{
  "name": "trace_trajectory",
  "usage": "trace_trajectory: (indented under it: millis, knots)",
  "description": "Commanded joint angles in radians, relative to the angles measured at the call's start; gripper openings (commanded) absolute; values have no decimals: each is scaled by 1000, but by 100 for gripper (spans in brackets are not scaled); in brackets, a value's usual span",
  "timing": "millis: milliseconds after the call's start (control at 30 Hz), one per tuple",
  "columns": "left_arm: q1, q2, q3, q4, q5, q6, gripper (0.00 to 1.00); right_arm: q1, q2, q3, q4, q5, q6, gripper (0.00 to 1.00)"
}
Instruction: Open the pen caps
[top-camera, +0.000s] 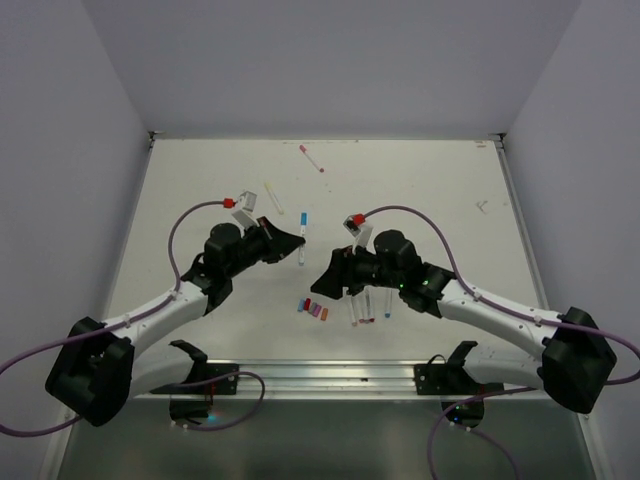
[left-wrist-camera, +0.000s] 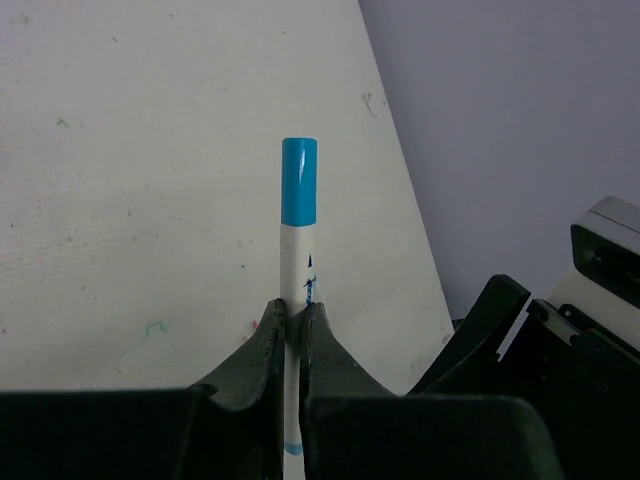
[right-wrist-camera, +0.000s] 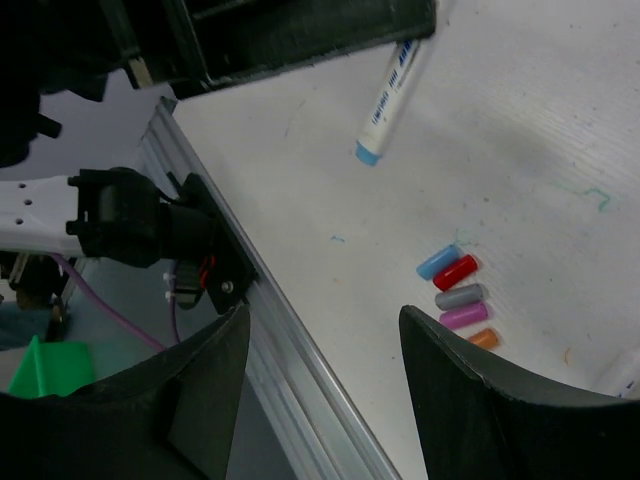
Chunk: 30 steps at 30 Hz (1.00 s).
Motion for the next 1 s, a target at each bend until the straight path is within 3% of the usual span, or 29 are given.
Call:
trace_trajectory:
  millis: [0, 600, 800, 867, 967]
  knots:
    - [-29, -29, -46, 182, 23, -120, 0, -3, 5, 16, 164, -49, 20, 65]
    - [-155, -90, -109, 234, -49, -249, 0, -3, 94, -25, 366, 37, 66, 56]
    - [-177, -106, -120, 237, -51, -258, 0, -3, 121, -25, 389, 56, 80, 30]
    - [-181, -113, -123, 234, -55, -255, 0, -1, 124, -28, 392, 57, 86, 2]
    - [-181, -118, -121, 225, -52, -229, 0, -3, 126, -30, 373, 36, 82, 0]
